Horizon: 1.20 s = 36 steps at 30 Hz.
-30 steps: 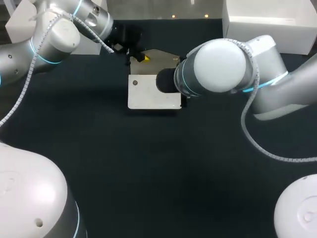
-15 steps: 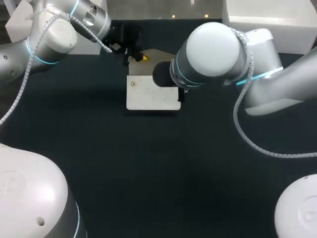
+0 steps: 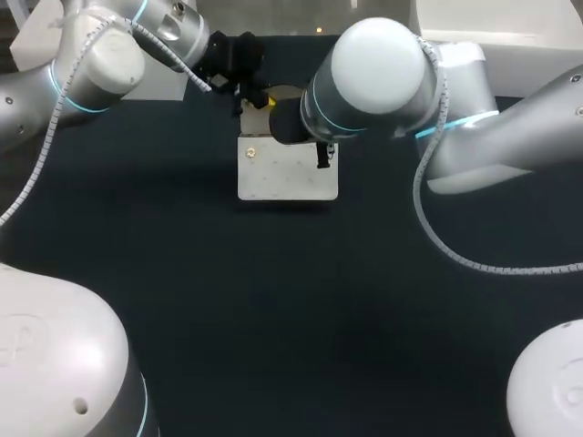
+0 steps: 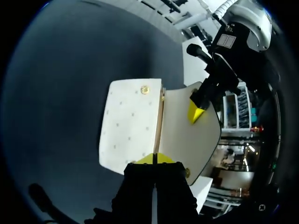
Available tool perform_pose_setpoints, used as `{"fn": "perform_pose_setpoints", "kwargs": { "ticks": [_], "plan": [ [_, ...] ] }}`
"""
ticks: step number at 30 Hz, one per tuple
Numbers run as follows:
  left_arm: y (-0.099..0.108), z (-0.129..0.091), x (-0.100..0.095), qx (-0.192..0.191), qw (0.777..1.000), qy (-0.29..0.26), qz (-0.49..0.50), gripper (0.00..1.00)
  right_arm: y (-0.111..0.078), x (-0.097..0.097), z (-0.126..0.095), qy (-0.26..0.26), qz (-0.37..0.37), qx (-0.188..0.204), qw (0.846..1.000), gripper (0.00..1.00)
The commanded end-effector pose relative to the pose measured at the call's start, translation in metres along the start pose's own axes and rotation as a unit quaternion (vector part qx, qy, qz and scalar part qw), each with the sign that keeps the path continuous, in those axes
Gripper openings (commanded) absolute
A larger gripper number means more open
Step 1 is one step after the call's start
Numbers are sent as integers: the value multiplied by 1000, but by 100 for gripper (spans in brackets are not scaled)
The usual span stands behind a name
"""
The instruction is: Pick up the bag, open it, inspect its contents, close it, and place it on the opposite side
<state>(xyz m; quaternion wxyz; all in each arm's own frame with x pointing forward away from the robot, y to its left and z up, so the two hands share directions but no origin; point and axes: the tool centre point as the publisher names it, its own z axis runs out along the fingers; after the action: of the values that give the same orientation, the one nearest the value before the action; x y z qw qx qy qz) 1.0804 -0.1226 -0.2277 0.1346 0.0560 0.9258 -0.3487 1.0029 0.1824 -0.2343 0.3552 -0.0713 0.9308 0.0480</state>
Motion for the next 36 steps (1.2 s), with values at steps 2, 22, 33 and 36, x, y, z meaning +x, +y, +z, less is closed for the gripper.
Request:
{"fn": "perform_pose_setpoints", "kwargs": {
  "ticks": [2, 22, 33, 36],
  "plan": [
    [-3, -6, 3, 5, 1000, -1, 2, 0, -2, -6, 20, 8, -11, -5, 1000, 0],
    [-6, -12, 5, 19, 1000, -9, -4, 0, -13, -12, 59, 44, -7, 11, 999, 0],
    [-4, -10, -1, 34, 999, -22, -36, 0, -18, 9, 59, 61, 1, 15, 998, 0],
    [-5, -9, -3, 39, 998, -23, -43, 0, -20, 14, 59, 65, 4, 19, 998, 0]
  ]
}}
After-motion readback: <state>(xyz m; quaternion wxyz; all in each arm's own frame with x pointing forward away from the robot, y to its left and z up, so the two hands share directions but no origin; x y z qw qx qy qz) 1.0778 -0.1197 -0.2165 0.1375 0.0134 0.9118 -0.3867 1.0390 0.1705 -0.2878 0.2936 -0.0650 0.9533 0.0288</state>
